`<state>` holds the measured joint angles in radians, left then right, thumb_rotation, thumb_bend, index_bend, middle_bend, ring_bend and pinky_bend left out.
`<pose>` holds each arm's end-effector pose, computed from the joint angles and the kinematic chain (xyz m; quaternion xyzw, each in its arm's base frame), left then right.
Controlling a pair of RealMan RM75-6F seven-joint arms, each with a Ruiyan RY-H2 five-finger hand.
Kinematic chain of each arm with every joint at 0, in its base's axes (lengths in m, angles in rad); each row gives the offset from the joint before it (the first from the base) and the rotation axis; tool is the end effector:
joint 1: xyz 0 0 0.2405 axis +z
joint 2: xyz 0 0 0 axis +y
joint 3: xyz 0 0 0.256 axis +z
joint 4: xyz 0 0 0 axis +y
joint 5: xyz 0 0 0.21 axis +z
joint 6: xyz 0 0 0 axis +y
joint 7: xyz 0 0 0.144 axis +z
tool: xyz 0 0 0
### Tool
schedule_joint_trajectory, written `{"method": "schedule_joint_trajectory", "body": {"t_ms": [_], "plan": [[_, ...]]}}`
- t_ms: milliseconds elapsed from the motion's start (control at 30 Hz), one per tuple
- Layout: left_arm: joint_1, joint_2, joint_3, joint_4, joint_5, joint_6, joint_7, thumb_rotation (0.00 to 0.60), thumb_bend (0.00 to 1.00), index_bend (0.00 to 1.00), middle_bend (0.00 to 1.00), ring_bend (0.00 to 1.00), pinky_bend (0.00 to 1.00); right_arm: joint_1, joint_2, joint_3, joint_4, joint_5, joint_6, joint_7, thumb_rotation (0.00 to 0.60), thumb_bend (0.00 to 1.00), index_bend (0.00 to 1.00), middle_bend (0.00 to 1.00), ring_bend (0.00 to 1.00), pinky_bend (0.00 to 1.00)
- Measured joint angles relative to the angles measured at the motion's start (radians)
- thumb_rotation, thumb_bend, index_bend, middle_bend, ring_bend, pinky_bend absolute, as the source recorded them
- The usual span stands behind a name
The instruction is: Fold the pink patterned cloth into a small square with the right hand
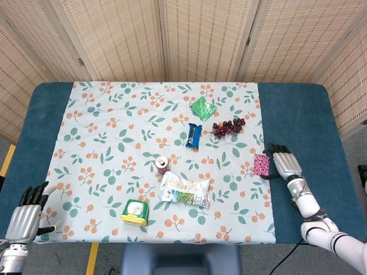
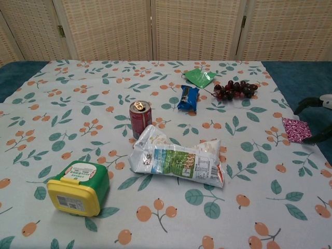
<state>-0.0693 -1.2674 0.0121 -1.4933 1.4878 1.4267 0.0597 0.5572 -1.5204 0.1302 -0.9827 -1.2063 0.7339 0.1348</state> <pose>-0.3311 0.1626 0.1056 -0.6175 -0.4193 -0.3373 0.5737 -0.3361 -0.3521 0.0331 0.6543 -0.5063 0.2550 0.5006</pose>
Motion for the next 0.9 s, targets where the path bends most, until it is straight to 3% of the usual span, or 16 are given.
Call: {"method": "schedule_joint_trajectory", "body": {"t_ms": [300,367,467,733,900], "plan": [[0.001,0.003,-0.003,0.002,-0.002,0.003,-0.007,0.600,0.19,0.16,0.07,0.11,0.00,-0.021,0.035,0.008,-0.067,-0.006,0.066,-0.013,0.469,0.19,0.19,0.08,0.00,0.00],[0.000,0.004,-0.006,0.000,-0.003,0.004,-0.006,0.600,0.19,0.16,0.07,0.11,0.00,-0.039,0.060,0.009,-0.115,-0.010,0.114,-0.031,0.522,0.19,0.19,0.08,0.00,0.00],[0.000,0.002,-0.013,-0.003,-0.007,0.012,0.006,0.600,0.19,0.16,0.07,0.11,0.00,-0.075,0.098,0.009,-0.191,-0.021,0.210,-0.064,0.592,0.19,0.19,0.09,0.00,0.00],[0.002,-0.005,-0.033,-0.038,0.001,0.059,0.049,0.600,0.20,0.16,0.07,0.10,0.00,-0.232,0.210,-0.021,-0.412,-0.116,0.540,-0.120,0.592,0.19,0.19,0.11,0.00,0.00],[0.011,-0.007,-0.039,-0.075,0.028,0.109,0.091,0.600,0.20,0.16,0.07,0.10,0.00,-0.337,0.270,-0.058,-0.526,-0.175,0.680,-0.134,0.592,0.19,0.19,0.11,0.00,0.00]]}}
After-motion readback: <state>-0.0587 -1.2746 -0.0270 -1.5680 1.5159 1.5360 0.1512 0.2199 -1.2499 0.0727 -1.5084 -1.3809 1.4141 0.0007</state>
